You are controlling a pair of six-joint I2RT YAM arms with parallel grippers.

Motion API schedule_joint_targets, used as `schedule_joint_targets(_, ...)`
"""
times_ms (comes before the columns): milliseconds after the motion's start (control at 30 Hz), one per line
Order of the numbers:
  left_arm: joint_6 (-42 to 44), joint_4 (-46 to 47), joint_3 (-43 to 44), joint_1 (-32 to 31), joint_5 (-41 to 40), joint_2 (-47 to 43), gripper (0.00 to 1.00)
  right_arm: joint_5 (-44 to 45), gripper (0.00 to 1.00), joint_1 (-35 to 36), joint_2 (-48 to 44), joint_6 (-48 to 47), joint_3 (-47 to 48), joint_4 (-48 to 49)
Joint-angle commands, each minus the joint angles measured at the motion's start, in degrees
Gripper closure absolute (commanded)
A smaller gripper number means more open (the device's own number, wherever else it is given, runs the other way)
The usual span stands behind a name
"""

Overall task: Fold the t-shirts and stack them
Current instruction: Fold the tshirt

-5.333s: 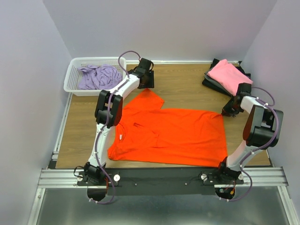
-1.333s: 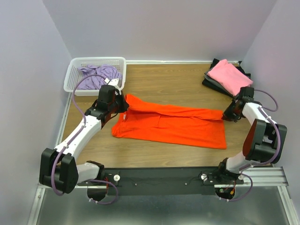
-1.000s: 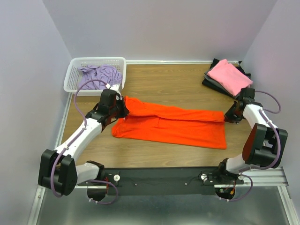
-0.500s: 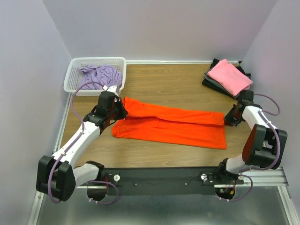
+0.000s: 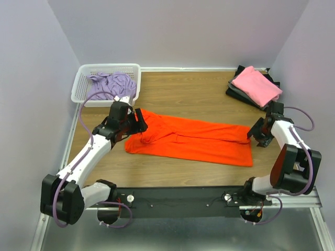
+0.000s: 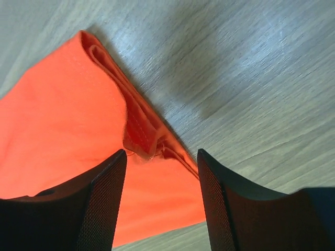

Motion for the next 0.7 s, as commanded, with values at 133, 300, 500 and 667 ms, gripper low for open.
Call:
schedule_joint_targets(133,5.2,1.9,10.7,-0.2,-7.5,11.5,0.25,0.3,0.36,-0.3,2.2,-0.2,5.4,1.4)
schedule_joint_targets(300,5.8,4.9,14.9,-0.2,-8.0,18.9,0.25,-2.5,0.37,-0.3,8.3,0.5,8.2,4.8)
schedule_joint_targets(500,5.4,5.9,17.7,-0.2,-10.2,24.7,0.26,-7.7,0.37,-0.4,13.0,0.5,10.2,7.5)
schedule_joint_targets(667,4.8,6.3,19.4,-0.2,-11.2,28.8,0.27,-8.9,0.39,-0.3,16.1,0.5,10.3,9.5)
